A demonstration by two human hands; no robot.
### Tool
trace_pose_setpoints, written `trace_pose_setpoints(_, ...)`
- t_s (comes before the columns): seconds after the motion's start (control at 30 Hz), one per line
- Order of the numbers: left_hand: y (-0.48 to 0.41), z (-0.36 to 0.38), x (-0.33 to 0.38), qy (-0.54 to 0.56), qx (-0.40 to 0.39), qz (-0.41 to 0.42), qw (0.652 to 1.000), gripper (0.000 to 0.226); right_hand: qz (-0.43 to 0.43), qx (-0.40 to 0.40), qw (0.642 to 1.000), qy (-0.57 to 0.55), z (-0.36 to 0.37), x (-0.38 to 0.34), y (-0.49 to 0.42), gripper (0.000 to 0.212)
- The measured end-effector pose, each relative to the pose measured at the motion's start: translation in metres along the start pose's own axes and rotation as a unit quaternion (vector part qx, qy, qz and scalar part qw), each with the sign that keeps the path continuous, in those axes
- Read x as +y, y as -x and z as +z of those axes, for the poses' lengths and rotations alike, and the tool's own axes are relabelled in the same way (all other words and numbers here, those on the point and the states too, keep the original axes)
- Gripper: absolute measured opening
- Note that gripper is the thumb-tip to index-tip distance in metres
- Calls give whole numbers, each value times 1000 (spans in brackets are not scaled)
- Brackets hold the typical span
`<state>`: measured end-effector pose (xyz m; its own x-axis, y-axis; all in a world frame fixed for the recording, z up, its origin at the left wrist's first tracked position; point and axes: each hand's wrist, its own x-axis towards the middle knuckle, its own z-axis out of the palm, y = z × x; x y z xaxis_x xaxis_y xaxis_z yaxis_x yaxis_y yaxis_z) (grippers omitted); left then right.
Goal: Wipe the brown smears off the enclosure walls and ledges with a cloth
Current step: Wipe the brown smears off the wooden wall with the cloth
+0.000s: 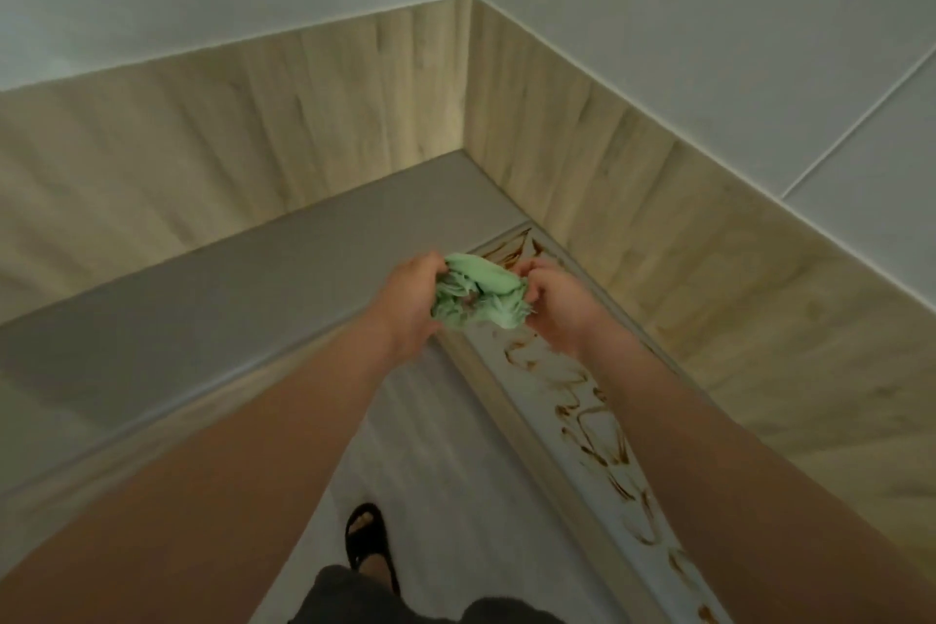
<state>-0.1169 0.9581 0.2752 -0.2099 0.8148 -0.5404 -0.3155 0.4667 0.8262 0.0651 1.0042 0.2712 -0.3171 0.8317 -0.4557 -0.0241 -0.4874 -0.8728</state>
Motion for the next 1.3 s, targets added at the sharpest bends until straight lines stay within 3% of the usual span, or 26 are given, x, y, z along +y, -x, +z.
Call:
trace_pose_setpoints(0.1,-41,-5,55,19,-73,-18,997,18,-36,-4,998,49,19,-38,-28,22)
trace_pose_setpoints(0.23,-90,10,127,-81,-205,1,976,16,-57,19,998,19,27,-87,-55,24)
trace_pose_setpoints(0.3,-106,28,151,-119,-226,17,967,23,-77,53,989,114,22,-102,-65,37)
trace_pose_setpoints(0.37,-128,49,174,-165,-245,35,955,27,-97,101,974,179,12,-121,-82,33)
trace_pose_setpoints(0.47,-165,80,196,-192,-244,57,949,36,-114,149,975,117,-18,-145,-109,26)
trace_pose_setpoints(0.6,-195,118,218,-171,-259,60,949,47,-118,167,966,157,-62,-171,-139,26)
trace_pose_setpoints(0.63,-203,130,221,-202,-274,72,938,52,-121,176,964,158,-73,-179,-147,27)
trace_pose_setpoints(0.7,-215,148,226,-344,-287,145,882,58,-133,202,960,137,-95,-189,-162,31)
trace_pose_setpoints(0.77,-229,163,234,-434,-254,215,837,51,-141,221,958,117,-113,-197,-175,31)
trace_pose_setpoints(0.83,-239,185,249,-435,-241,234,836,26,-149,242,950,129,-136,-211,-183,30)
trace_pose_setpoints(0.87,-244,192,256,-407,-246,222,851,19,-151,254,945,144,-143,-216,-184,29)
trace_pose_setpoints(0.97,-260,217,275,-276,-305,153,898,25,-162,279,932,168,-163,-235,-188,17)
trace_pose_setpoints(1.07,-269,243,290,-224,-368,132,893,21,-178,277,927,180,-171,-252,-190,14)
trace_pose_setpoints(1.2,-268,277,305,-261,-378,168,872,51,-245,229,934,119,-162,-271,-190,49)
trace_pose_setpoints(1.3,-277,295,320,-287,-387,145,864,72,-243,257,911,213,-155,-281,-204,35)
